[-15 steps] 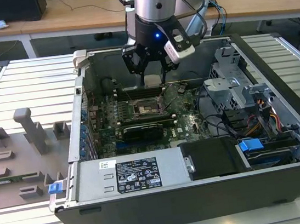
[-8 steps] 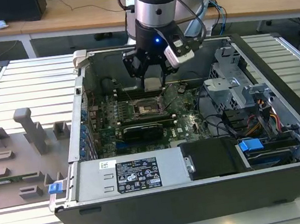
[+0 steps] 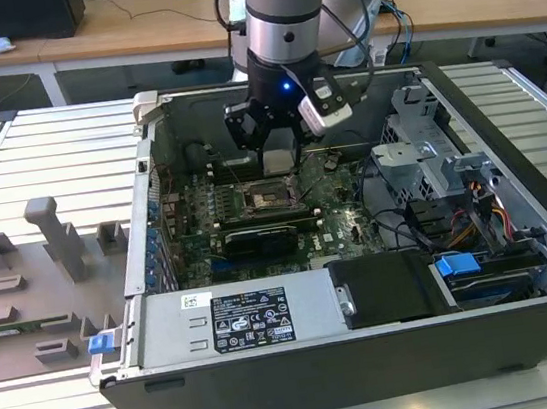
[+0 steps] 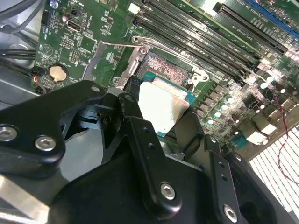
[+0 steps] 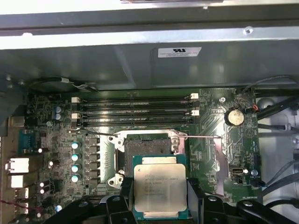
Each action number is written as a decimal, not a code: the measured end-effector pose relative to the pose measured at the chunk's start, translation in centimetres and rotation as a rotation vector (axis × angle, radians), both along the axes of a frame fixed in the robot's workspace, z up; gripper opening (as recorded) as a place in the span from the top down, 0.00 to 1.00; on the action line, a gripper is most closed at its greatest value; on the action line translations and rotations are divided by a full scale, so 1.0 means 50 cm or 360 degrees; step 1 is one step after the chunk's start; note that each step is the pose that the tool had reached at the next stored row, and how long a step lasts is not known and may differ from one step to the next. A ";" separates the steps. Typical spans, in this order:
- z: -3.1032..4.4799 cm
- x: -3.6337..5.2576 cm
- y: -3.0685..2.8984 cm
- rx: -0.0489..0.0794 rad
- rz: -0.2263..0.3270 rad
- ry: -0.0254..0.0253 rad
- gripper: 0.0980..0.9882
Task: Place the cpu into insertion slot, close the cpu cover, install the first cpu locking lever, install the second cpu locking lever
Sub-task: 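Place the cpu into insertion slot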
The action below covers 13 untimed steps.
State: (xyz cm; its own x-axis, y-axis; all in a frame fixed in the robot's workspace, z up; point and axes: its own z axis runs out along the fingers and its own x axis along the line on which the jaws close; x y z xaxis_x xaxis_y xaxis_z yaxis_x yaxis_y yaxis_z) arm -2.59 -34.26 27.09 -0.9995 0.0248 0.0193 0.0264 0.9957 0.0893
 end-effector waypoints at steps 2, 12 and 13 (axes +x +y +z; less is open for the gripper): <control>-0.009 -0.002 0.002 -0.0001 0.0000 0.00001 0.50; -0.032 -0.019 0.008 -0.0012 0.0000 0.00000 0.50; -0.034 -0.019 0.008 -0.0012 0.0000 0.00000 0.50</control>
